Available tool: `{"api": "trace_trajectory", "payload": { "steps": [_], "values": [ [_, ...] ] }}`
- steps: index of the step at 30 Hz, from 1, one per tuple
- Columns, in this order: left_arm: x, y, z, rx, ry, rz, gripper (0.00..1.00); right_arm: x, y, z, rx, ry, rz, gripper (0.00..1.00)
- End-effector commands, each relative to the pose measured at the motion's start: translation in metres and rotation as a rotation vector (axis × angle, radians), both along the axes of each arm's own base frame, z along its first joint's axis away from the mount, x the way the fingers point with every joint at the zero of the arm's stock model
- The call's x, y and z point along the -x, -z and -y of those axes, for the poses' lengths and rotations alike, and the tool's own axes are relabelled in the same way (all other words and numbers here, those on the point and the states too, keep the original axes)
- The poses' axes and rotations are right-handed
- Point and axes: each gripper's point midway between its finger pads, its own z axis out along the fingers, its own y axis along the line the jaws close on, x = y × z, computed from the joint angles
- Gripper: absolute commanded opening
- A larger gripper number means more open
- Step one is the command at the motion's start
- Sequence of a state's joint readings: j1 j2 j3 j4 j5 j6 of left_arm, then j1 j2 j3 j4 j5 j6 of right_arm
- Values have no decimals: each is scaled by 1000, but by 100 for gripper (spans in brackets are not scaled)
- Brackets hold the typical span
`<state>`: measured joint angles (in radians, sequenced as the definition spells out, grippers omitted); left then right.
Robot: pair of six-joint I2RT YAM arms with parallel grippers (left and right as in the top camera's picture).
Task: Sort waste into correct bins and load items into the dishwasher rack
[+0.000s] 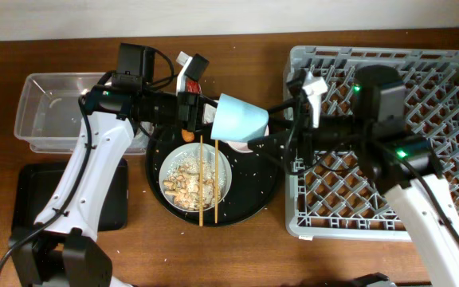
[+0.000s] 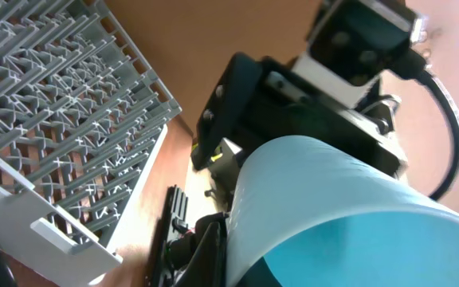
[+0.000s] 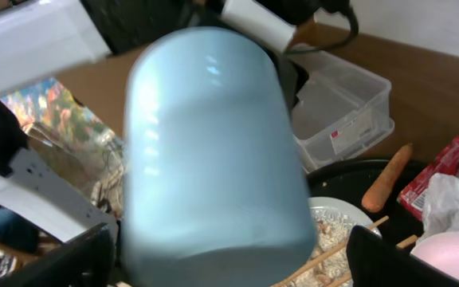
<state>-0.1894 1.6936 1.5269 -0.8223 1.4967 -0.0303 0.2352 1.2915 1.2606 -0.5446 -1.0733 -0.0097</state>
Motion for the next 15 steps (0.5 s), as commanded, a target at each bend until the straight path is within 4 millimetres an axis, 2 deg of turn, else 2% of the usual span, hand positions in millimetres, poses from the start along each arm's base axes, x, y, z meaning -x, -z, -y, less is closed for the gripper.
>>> {"api": "trace_trajectory", "payload": {
  "steps": [1, 3, 5, 6, 8, 10, 13, 14, 15],
  "values": [
    [0, -1, 0, 17, 11, 18, 0, 6, 2, -11, -43, -97, -32, 67],
    [-4, 4, 1, -14, -9, 24, 1, 8, -5, -13, -55, -110, -2, 63],
    [-4, 5, 1, -19, -13, 25, 1, 12, -13, -12, -62, -111, 33, 85],
    [-4, 5, 1, -19, -12, 25, 1, 13, -17, -11, -66, -111, 54, 88],
    [-3, 4, 1, -13, -6, 22, 1, 11, -20, -12, -71, -112, 77, 88],
    [1, 4, 6, -13, 8, 20, 1, 11, -20, -12, -72, -112, 81, 80],
    [1, 4, 7, -13, 12, 26, 2, 15, -21, -12, -83, -133, 74, 62],
    [0, 5, 7, -18, 8, 34, 10, 18, -23, -13, -91, -147, 72, 54],
    [-3, 8, 8, -36, -5, 46, 62, 22, -27, -13, -102, -164, 78, 53]
  ]
}}
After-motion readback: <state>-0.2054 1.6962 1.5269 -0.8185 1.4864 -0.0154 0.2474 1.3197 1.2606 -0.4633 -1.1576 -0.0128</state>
